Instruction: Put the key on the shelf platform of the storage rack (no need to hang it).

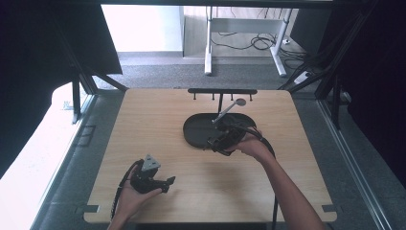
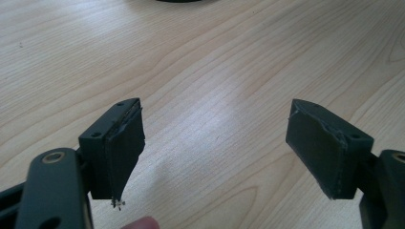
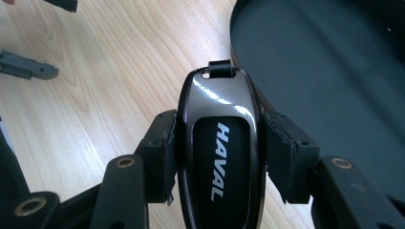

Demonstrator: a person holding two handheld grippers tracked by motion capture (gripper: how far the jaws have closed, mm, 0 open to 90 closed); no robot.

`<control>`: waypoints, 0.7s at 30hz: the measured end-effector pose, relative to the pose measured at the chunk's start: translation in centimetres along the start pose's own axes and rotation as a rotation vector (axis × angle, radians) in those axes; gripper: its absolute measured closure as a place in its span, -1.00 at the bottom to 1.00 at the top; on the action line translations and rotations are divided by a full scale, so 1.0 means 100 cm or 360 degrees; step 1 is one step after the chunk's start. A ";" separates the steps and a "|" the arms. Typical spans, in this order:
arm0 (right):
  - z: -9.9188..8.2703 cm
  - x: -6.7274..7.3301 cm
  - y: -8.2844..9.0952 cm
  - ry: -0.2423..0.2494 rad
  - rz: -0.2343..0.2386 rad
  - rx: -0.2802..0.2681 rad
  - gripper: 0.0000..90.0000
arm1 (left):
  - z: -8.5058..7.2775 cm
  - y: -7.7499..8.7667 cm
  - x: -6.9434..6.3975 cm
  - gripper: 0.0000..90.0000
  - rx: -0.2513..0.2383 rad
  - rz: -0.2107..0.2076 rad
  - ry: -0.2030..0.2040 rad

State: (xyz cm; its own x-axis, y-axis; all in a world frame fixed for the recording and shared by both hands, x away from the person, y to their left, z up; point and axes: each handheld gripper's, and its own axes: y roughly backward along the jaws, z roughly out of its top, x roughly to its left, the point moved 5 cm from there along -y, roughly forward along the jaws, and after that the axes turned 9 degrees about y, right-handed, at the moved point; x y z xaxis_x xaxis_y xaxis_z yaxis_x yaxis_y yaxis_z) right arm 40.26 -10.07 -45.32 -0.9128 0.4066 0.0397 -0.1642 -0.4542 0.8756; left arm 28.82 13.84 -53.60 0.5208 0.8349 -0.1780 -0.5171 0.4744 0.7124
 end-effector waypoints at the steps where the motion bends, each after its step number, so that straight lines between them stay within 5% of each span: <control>1: 0.001 0.000 0.000 -0.0003 0.0000 -0.0004 0.10 | 0.000 0.000 0.000 -0.53 0.0001 0.0000 0.0008; 21: 0.014 -0.012 0.000 -0.0016 -0.0036 0.0010 0.10 | -0.001 0.001 -0.001 -0.53 0.0004 -0.0011 0.0003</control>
State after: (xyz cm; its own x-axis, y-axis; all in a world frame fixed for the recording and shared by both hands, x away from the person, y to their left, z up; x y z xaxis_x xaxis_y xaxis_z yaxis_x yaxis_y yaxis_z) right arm 41.94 -9.44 -44.67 -0.9050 0.4247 0.0246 -0.1823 -0.4395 0.8795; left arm 28.72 13.81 -53.59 0.5229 0.8323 -0.1841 -0.5120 0.4794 0.7127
